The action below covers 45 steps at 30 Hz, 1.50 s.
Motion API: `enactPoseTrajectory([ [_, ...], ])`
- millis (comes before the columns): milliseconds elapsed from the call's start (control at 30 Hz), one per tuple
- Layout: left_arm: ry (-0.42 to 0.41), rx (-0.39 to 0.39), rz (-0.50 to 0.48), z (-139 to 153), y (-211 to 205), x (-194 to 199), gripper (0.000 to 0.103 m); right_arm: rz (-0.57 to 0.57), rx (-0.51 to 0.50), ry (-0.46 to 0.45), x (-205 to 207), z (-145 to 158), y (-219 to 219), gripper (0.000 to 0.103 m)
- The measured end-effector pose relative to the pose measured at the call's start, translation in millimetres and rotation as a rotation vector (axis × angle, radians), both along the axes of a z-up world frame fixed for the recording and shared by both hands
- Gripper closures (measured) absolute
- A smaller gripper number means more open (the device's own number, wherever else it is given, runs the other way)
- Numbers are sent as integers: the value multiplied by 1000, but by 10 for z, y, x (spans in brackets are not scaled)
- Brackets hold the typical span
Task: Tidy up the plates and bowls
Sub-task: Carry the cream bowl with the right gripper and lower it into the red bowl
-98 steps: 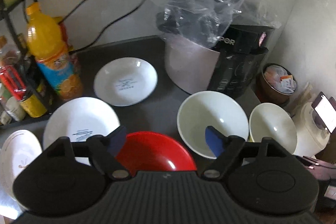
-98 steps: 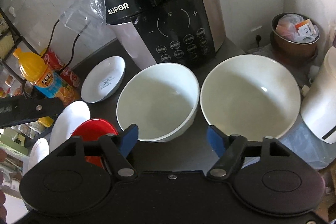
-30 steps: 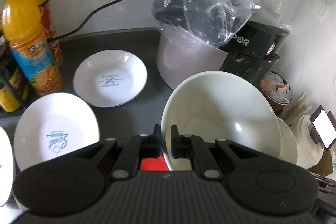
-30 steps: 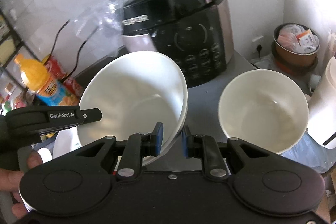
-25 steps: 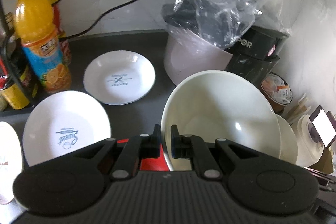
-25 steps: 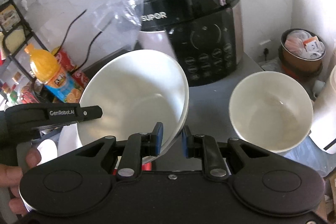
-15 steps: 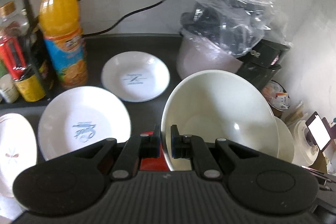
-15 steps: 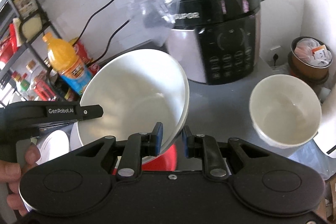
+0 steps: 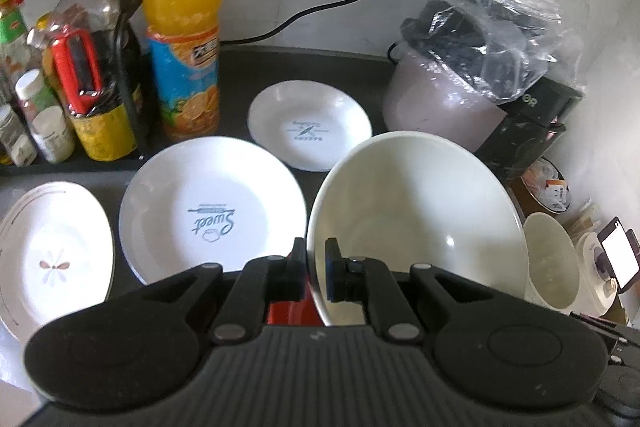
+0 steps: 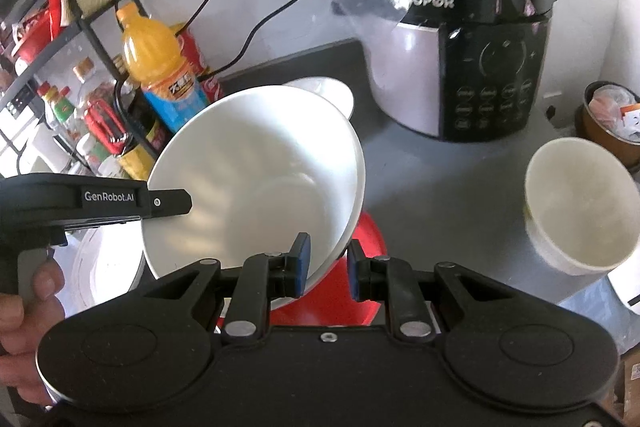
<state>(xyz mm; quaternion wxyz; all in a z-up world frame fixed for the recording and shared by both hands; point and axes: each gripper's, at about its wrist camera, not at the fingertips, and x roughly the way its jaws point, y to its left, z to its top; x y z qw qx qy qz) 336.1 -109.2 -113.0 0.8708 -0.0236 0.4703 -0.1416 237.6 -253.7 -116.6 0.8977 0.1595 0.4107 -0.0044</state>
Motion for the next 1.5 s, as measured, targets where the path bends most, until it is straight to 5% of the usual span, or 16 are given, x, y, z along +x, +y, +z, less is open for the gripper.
enactPoseTrajectory([
  [767,213,3,23,-539,207,141,96,34,-70,133,76,-324,180,83],
  [1233,166,80,-37,-538,71,201,96,0,-110,152,182,-353,160,75],
  [1500,128,96,-59,-416,79,258,92,-53,-90,89,125,-248,-29,75],
])
